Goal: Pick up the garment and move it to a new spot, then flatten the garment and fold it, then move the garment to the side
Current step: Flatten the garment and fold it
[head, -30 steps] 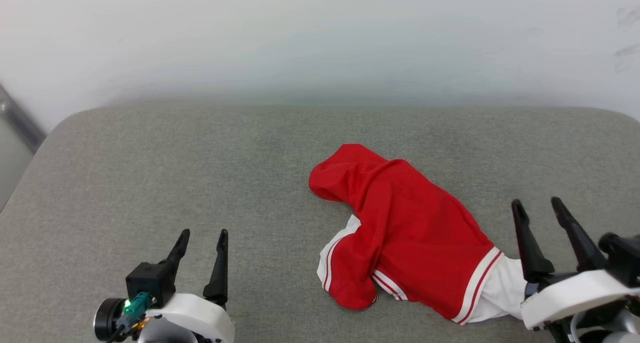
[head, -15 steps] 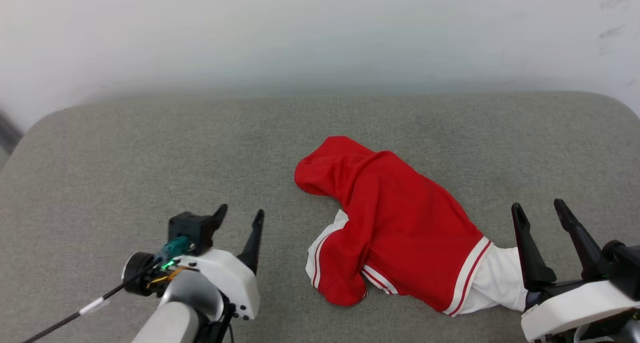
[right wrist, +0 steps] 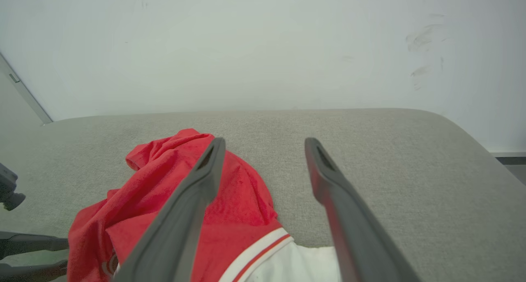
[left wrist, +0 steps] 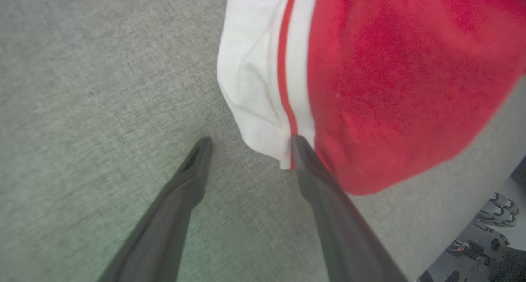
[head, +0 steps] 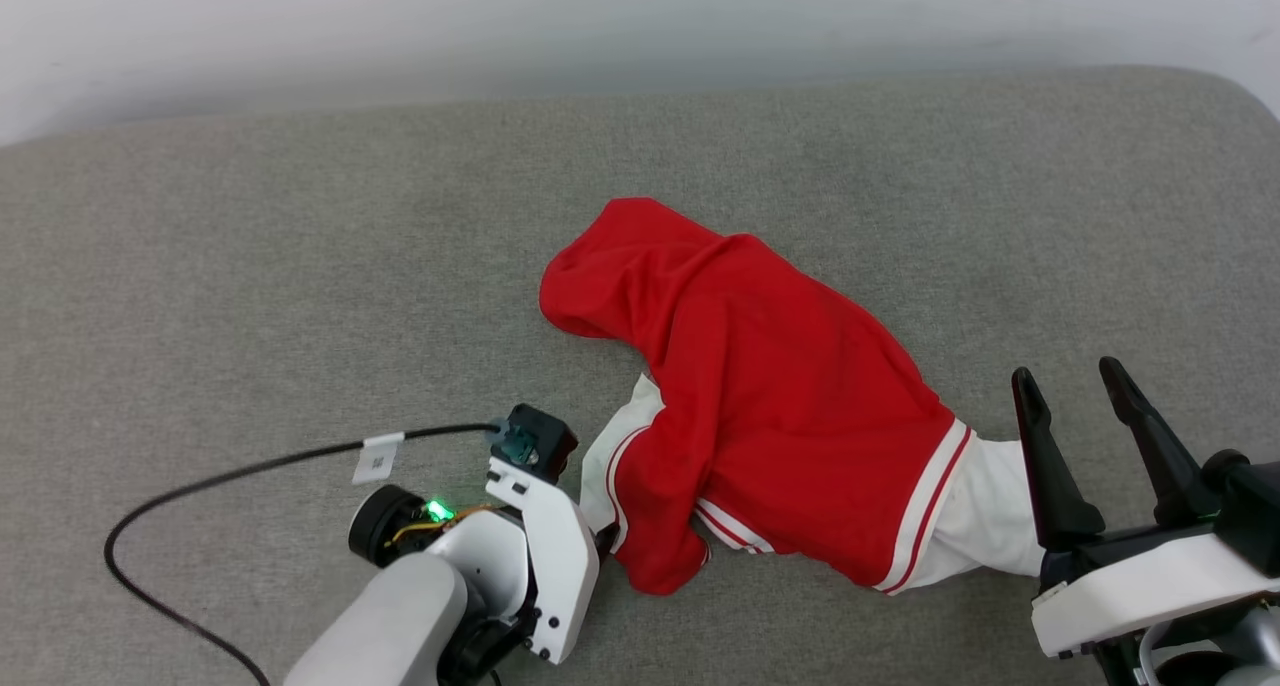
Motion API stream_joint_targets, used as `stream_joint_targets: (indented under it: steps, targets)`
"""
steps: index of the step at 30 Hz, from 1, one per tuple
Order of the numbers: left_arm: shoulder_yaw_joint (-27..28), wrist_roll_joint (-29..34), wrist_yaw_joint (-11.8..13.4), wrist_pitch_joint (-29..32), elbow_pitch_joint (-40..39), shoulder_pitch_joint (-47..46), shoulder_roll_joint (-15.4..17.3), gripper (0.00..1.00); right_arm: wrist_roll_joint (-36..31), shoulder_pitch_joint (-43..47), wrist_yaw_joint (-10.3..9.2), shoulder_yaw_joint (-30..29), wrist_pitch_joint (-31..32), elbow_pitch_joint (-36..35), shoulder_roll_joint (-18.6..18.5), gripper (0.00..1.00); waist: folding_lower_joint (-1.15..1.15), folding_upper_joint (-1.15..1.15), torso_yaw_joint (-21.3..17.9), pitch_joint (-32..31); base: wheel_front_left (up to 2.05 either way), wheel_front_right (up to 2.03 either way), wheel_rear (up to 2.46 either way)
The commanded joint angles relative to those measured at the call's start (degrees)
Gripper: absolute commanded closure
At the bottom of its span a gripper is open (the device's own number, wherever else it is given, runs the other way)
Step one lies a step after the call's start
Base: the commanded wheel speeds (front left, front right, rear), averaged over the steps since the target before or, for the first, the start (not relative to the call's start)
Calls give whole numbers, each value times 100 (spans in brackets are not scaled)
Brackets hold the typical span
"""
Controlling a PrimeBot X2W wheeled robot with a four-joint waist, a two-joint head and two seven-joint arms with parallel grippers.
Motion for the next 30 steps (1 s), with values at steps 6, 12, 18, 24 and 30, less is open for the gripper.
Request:
stream_joint_targets:
  steps: [6,12,18,24,30]
  targets:
    - [-455,13,-219,704,410,-133,50,46,26,-123,-2,11,-113,72,43,0,0,0,-123,166,0,0,0]
    - [-364,76,-150,371,286,-267,107,100,18,-111,-2,-56,-186,166,57,0,0,0,-102,79,0,0,0]
    - [35,229,261,-266,-278,-302,393,100,10,17,-2,-156,-137,193,68,0,0,0,116,-187,0,0,0]
    - [559,223,866,-497,-1084,216,909,100,26,83,-2,-205,-76,143,74,0,0,0,326,-351,0,0,0]
    - [1066,-95,1548,-486,-1675,1395,1209,100,49,167,-2,-222,-34,90,77,0,0,0,453,-373,0,0,0]
